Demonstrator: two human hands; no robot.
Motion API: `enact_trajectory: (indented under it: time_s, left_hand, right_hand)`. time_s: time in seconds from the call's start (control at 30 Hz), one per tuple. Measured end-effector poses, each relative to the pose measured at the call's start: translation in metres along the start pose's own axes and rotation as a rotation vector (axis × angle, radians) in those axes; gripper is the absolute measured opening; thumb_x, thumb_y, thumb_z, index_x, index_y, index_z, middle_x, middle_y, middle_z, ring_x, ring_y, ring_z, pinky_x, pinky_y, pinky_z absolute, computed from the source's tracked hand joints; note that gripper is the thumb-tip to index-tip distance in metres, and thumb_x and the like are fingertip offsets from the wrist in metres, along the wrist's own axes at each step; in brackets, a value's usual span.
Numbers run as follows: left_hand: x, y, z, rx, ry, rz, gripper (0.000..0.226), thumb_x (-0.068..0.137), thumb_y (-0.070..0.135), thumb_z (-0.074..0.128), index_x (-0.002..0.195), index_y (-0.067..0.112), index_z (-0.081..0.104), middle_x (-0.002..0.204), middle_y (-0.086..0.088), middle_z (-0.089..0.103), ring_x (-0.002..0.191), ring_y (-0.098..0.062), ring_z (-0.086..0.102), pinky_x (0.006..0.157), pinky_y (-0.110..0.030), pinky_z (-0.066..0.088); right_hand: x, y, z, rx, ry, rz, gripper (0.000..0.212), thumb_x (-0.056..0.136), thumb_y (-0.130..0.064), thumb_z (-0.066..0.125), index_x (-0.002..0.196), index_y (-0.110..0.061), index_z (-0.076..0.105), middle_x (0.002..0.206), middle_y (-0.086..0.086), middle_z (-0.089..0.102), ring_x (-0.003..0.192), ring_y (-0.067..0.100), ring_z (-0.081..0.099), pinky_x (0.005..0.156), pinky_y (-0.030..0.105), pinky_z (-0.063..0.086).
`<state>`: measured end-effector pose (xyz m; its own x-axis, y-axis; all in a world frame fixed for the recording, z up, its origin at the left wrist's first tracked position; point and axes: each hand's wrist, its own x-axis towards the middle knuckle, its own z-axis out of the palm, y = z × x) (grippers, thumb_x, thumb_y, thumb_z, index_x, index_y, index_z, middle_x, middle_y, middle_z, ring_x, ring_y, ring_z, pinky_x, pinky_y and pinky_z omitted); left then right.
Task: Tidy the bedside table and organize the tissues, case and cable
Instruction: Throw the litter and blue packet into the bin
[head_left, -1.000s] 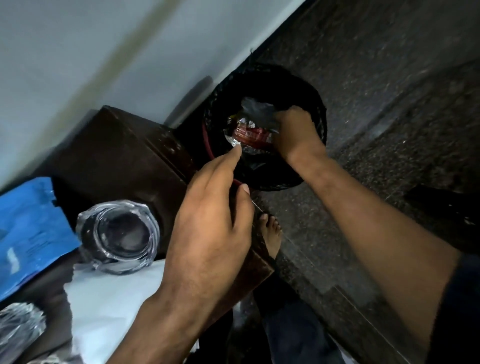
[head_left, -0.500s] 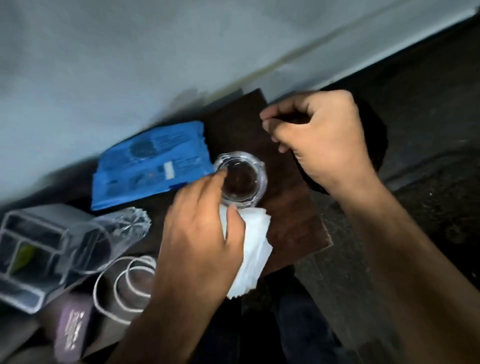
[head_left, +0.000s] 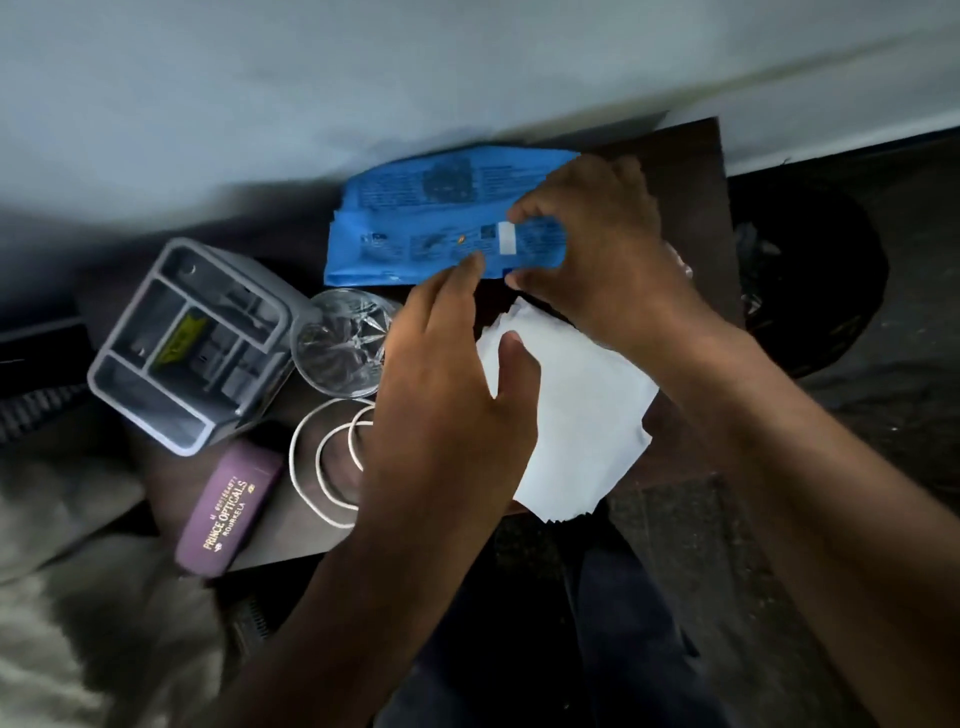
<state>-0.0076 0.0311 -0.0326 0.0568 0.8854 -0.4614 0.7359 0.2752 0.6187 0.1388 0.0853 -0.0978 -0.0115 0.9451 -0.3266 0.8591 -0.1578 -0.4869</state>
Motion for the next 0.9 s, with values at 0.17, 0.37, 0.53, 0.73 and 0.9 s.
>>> enact_trajectory:
  time_s: [0.17,0.37,0.53,0.73,0.9]
  left_hand:
    - [0.008,-0.006,0.001,-0.043,-0.051,0.030,0.086,0.088,0.014,0.063,0.161,0.021,0.016,0.160,0.004,0.027,0.149,-0.008,0.025,0.105,0.003,0.016]
    - [0.014,-0.006,0.002,-0.088,-0.045,0.047,0.089,0.090,0.016,0.063,0.161,0.021,0.010,0.163,0.002,0.024,0.150,-0.005,0.021,0.111,-0.003,0.014]
    - [0.015,-0.001,0.004,-0.118,0.203,0.088,0.087,0.093,0.016,0.061,0.161,0.015,0.008,0.162,-0.004,0.028,0.142,0.002,0.025,0.103,0.006,0.011]
    - [0.016,0.020,0.021,-0.097,0.239,0.141,0.085,0.092,0.013,0.061,0.161,0.008,0.012,0.164,-0.014,0.021,0.153,-0.017,0.020,0.109,0.002,0.010]
    - [0.013,0.053,0.056,-0.071,0.206,0.228,0.083,0.085,0.013,0.062,0.157,0.004,0.022,0.163,-0.018,0.024,0.154,-0.026,0.020,0.122,-0.015,0.011]
  right_hand:
    - [0.002,-0.007,0.018,-0.185,-0.062,-0.147,0.058,0.073,-0.032,0.080,0.128,-0.027,0.061,0.150,0.003,0.042,0.145,0.030,0.026,0.112,0.050,0.021]
    - [0.007,0.000,0.027,-0.173,0.092,-0.184,0.032,0.078,-0.010,0.067,0.109,-0.013,0.072,0.122,0.009,0.068,0.126,0.035,0.055,0.104,0.056,0.032]
    - [0.003,0.005,0.019,-0.172,0.382,-0.314,0.019,0.081,-0.008,0.071,0.099,-0.012,0.075,0.096,0.006,0.077,0.101,0.030,0.070,0.098,0.053,0.048]
    - [-0.021,0.040,-0.022,-0.145,0.506,-0.294,0.016,0.093,-0.015,0.065,0.105,-0.009,0.074,0.102,0.008,0.077,0.104,0.031,0.070,0.099,0.049,0.047]
    - [-0.057,0.089,-0.038,-0.143,0.588,-0.213,0.017,0.097,-0.012,0.062,0.108,-0.008,0.075,0.113,0.009,0.074,0.105,0.031,0.068,0.094,0.050,0.048]
